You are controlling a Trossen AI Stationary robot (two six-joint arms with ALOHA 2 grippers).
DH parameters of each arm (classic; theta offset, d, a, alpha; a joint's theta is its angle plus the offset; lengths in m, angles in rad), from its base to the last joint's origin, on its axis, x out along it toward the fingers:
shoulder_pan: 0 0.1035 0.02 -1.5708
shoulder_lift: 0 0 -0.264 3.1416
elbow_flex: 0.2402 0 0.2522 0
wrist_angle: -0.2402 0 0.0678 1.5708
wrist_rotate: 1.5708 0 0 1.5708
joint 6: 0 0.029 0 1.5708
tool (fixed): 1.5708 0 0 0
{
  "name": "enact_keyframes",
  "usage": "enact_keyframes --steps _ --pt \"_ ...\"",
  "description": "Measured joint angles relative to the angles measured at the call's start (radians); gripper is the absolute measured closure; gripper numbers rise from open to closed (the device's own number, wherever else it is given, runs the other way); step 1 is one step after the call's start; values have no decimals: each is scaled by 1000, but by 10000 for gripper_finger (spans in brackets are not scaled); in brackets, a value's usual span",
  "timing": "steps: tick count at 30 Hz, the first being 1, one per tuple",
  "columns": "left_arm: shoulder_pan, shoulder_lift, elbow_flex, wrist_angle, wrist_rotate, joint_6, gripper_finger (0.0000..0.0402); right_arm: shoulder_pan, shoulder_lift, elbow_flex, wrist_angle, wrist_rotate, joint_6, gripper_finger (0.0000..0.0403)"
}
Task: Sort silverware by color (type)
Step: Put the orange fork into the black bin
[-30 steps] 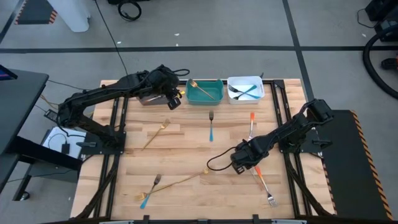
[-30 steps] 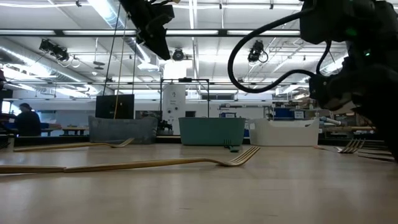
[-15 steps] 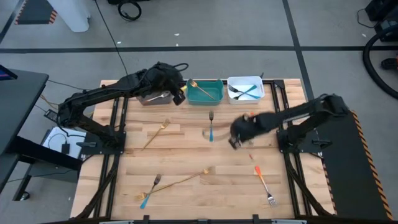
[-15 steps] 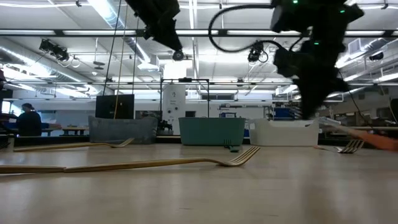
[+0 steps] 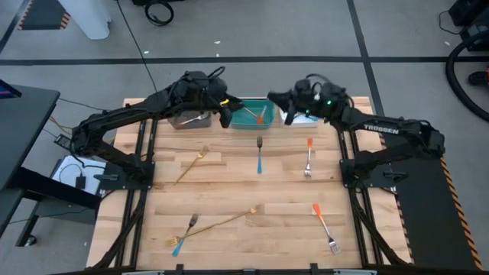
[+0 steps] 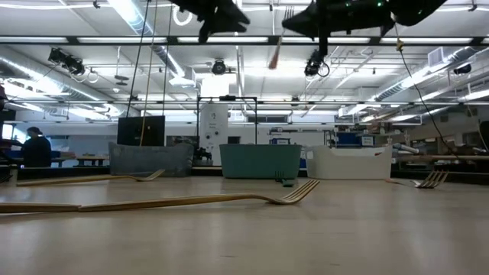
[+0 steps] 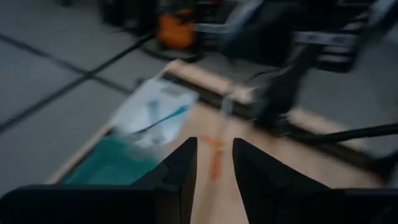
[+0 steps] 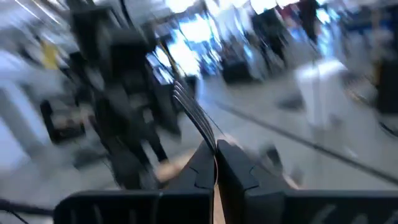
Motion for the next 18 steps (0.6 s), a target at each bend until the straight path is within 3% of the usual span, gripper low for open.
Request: enact_keyframes --steps 3,8,18 --pt "0 28 0 96 79 -78 290 -36 26 0 102 -100 58 395" --pt "1 102 0 133 92 -137 290 -50 49 0 117 -189 92 395" --pt "4 181 -1 227 222 -137 290 -59 98 0 112 -199 121 395"
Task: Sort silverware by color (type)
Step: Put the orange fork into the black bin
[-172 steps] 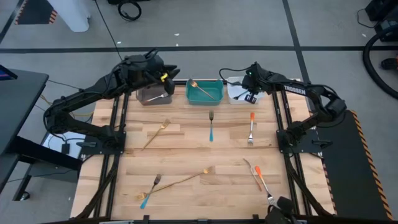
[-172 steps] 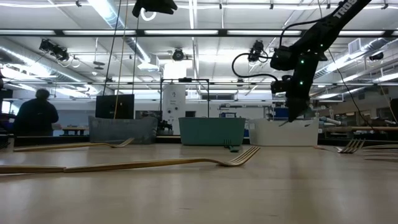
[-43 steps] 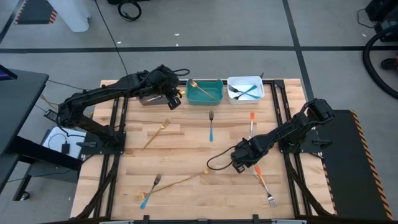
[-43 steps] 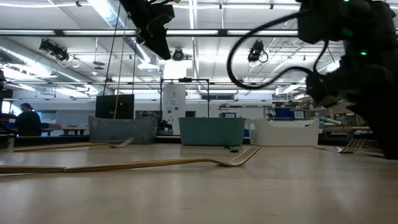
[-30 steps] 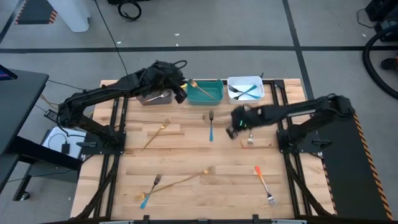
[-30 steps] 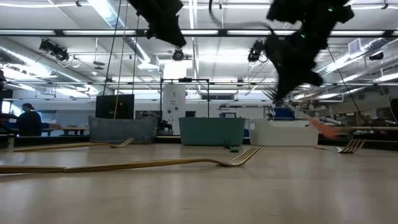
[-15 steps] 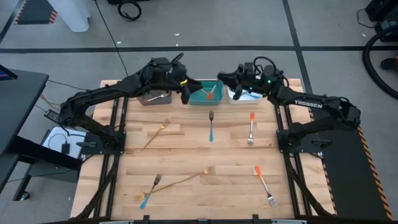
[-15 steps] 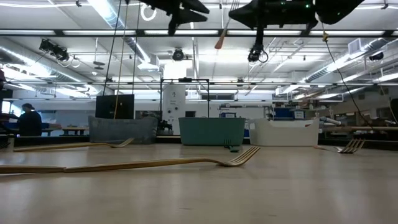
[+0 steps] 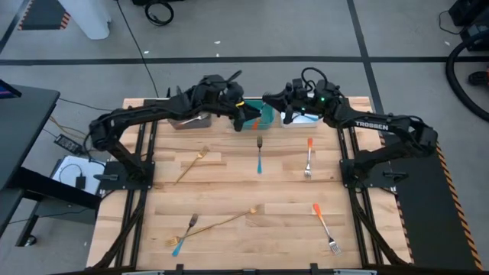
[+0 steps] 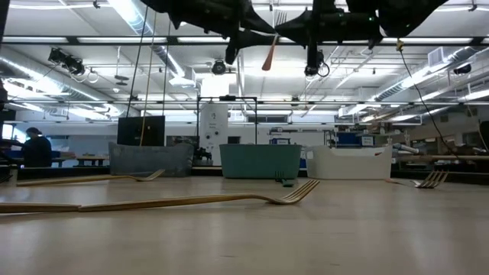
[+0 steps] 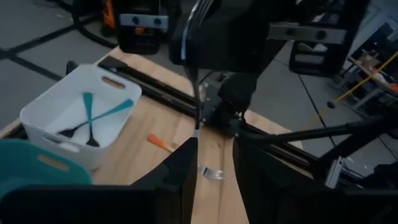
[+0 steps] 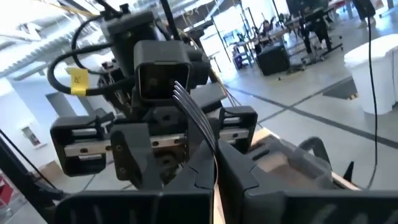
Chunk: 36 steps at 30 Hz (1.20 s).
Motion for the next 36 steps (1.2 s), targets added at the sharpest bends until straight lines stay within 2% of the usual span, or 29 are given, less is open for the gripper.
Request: enact_keyframes --steps 15,19,23,28,31,36 --pt "41 71 0 33 14 3 293 -2 -1 0 -45 26 7 394" --pt "42 79 0 69 41 21 324 -1 -1 0 -48 35 4 394" --pt "39 87 0 80 45 59 381 -1 -1 0 -56 64 -2 394" --pt "41 90 1 82 45 64 387 -2 -1 0 -56 84 -2 393" --pt "43 90 1 82 46 63 388 -2 -1 0 -56 87 -3 382" --pt "65 90 1 75 50 58 391 -2 -1 0 -47 131 12 342"
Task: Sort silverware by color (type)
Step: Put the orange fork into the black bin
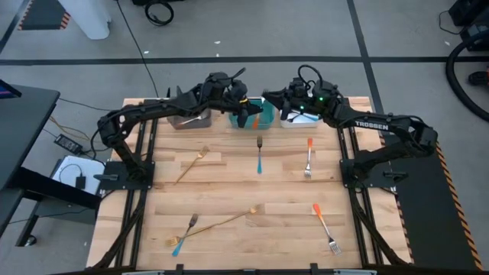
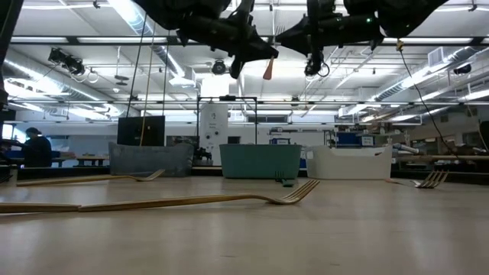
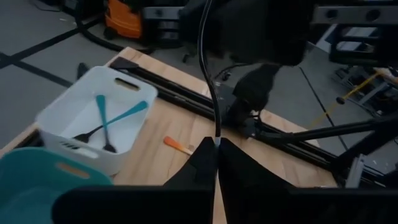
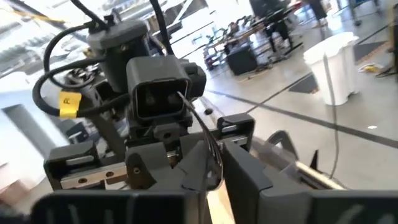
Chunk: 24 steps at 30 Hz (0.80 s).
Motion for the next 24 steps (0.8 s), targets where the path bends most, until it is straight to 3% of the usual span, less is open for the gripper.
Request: enact_keyframes --steps 5,10,17,20,24 --pt "63 -28 -2 -105 -7 63 391 -8 -3 0 0 43 8 304" --pt "173 -119 0 -412 -36 242 392 -37 -5 1 -9 21 8 290" --pt "334 -166 -1 -869 -381 565 388 -45 -5 1 -32 -16 3 290" --pt "391 -151 -4 -970 -402 612 388 -46 -5 1 -33 -15 2 290" --pt "439 -132 -56 -981 -403 629 387 -47 -5 1 -33 -15 1 290"
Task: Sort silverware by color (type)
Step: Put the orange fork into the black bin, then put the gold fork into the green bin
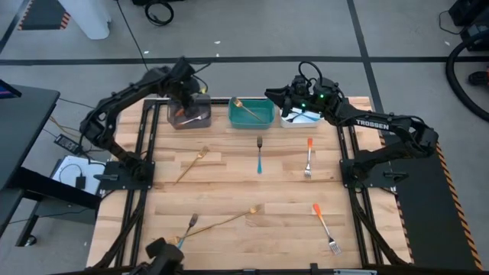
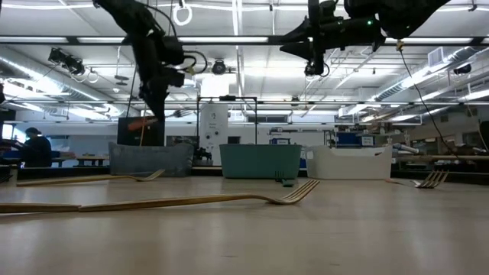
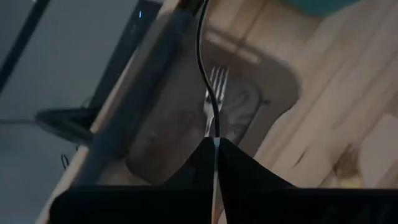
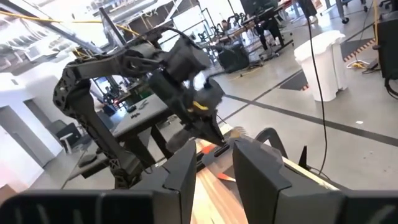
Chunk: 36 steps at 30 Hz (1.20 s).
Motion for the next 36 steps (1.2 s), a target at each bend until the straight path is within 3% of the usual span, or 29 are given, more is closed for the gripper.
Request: enact_keyframes --steps 14,21,27,36 --pt "14 47 -84 28 -2 -35 313 0 0 0 0 0 9 291" --pt "-21 32 -19 -135 62 -106 307 15 1 0 0 0 5 291" --pt "-97 -51 -14 -257 168 -106 306 67 1 0 0 1 2 291" --pt "-299 -166 -24 -395 172 -189 306 232 1 0 -1 1 0 291"
